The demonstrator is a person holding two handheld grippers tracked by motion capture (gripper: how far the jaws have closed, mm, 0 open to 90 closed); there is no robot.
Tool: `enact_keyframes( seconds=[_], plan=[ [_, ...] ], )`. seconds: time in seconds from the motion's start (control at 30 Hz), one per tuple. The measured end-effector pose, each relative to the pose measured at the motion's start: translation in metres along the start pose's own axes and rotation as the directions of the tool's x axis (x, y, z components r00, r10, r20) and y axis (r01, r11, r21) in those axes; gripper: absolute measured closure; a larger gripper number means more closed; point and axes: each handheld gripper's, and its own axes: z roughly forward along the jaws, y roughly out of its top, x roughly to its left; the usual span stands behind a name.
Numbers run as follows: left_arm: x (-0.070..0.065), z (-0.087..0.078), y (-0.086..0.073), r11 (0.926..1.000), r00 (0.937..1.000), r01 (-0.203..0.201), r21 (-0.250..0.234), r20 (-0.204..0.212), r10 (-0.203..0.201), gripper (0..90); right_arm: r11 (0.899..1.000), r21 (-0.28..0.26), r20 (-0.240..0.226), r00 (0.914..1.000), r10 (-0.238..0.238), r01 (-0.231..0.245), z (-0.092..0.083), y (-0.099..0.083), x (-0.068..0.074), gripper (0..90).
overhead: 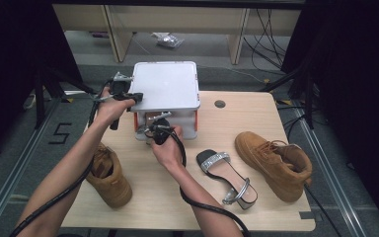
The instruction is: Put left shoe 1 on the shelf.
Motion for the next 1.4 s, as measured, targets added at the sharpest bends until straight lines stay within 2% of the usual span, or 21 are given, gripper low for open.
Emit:
enact_keyframes(
  seconds=[0.17,0.27,0.33,0.43,0.47,0.53,0.67,0.83,1.17,1.2,1.4],
  plan=[
    [0.000,0.000,0.000,0.9999,0.9999,0.010,-0.007,0.003,-0.010,89.5,1.000,0.016,-0.036,0.9992,0.015,-0.015,0.002,-0.011,0.001,90.0],
    [0.001,0.000,0.000,1.0000,1.0000,-0.004,0.002,0.002,0.004,89.5,0.999,0.041,-0.054,0.9982,0.026,-0.024,0.005,-0.015,0.008,90.0],
    [0.000,0.001,0.000,0.9999,1.0000,0.009,-0.007,0.002,-0.009,89.5,0.999,0.039,-0.056,0.9984,0.008,-0.006,0.007,-0.015,0.007,90.0],
    [0.000,0.000,0.000,0.9999,1.0000,0.008,-0.007,0.003,-0.008,89.5,0.999,0.037,-0.043,0.9990,0.008,-0.007,0.012,-0.014,0.004,90.0],
    [0.001,0.000,-0.001,0.9999,0.9999,0.010,-0.006,0.007,-0.010,89.5,0.999,0.040,-0.047,0.9986,0.024,-0.022,0.012,-0.013,0.004,90.0],
    [0.001,0.000,-0.001,0.9999,0.9999,0.011,-0.008,0.008,-0.011,89.5,0.999,0.037,-0.033,0.9994,0.006,-0.004,0.013,-0.011,0.003,90.0],
    [0.001,0.000,-0.001,0.9999,0.9999,0.011,-0.007,0.007,-0.011,89.5,1.000,0.024,-0.015,0.9997,0.018,-0.018,0.017,-0.005,0.000,90.0],
    [0.001,0.000,-0.001,0.9999,0.9999,0.012,-0.008,0.009,-0.012,89.5,1.000,0.014,-0.006,0.9998,-0.020,0.020,0.026,0.003,0.003,90.0],
    [0.001,0.000,-0.001,0.9999,0.9999,0.013,-0.009,0.011,-0.013,89.5,0.999,0.027,-0.011,0.9997,-0.024,0.024,0.037,0.009,0.006,90.0],
    [0.001,0.000,-0.001,0.9999,0.9998,0.013,-0.009,0.011,-0.013,89.5,0.999,0.022,-0.007,0.9993,-0.038,0.038,0.038,0.010,0.004,90.0],
    [0.001,0.000,-0.001,0.9999,0.9998,0.014,-0.008,0.013,-0.014,89.5,0.998,0.022,0.023,0.9983,-0.053,0.053,0.042,0.009,0.004,90.0]
  ],
)
